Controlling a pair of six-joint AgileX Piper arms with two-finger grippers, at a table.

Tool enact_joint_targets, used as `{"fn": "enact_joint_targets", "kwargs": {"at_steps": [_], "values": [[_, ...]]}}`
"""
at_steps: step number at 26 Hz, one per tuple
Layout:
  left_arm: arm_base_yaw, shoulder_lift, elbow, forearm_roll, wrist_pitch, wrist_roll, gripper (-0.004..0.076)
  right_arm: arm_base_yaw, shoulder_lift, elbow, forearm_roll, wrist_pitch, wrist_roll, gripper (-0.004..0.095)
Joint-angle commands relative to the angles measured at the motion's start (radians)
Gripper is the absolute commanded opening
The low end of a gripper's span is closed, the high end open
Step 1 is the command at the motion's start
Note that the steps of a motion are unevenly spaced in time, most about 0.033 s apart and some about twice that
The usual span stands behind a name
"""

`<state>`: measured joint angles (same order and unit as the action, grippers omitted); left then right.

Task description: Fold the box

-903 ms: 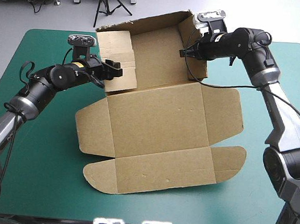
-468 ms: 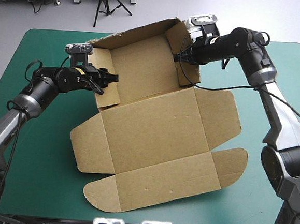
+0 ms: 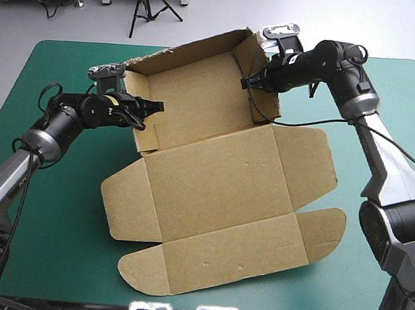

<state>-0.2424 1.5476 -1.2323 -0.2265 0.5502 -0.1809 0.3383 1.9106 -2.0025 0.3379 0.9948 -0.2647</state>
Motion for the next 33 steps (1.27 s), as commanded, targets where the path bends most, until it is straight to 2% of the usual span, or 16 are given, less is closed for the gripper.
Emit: {"fn": "enact_joint_targets", "kwargs": {"at_steps": [1, 5, 9, 14, 17, 19, 25, 29, 33], "values": [[-0.011, -0.05, -0.033, -0.06, -0.056, 0.053, -0.0002, 0.014, -0.029, -0.031, -0.011, 0.033, 0.027, -0.0018], [-0.011, -0.036, -0.083, -0.108, 0.037, 0.181, -0.0006, 0.014, 0.014, -0.031, -0.09, 0.138, 0.05, -0.0018], [-0.011, 0.031, -0.211, -0.119, 0.19, 0.244, -0.0006, 0.014, 0.066, -0.031, -0.127, 0.261, 0.066, -0.0017], [-0.011, 0.162, -0.411, -0.114, 0.391, 0.293, -0.0008, 0.014, 0.078, 0.0, -0.138, 0.261, 0.1, -0.0018], [-0.013, 0.224, -0.48, -0.114, 0.465, 0.302, -0.0008, 0.014, 0.076, 0.008, -0.182, 0.261, 0.126, -0.0018], [-0.025, 0.261, -0.496, -0.104, 0.494, 0.313, -0.0008, 0.014, 0.075, 0.008, -0.199, 0.261, 0.133, -0.0017], [-0.095, 0.301, -0.501, 0.006, 0.487, 0.308, -0.0008, 0.008, 0.075, 0.008, -0.271, 0.261, 0.158, -0.0018], [-0.14, 0.339, -0.501, 0.034, 0.489, 0.267, -0.0008, -0.006, 0.076, 0.01, -0.294, 0.263, 0.158, -0.0018], [-0.185, 0.36, -0.501, 0.139, 0.488, 0.147, -0.0008, -0.027, 0.076, 0.057, -0.303, 0.263, 0.155, -0.0018]]}}
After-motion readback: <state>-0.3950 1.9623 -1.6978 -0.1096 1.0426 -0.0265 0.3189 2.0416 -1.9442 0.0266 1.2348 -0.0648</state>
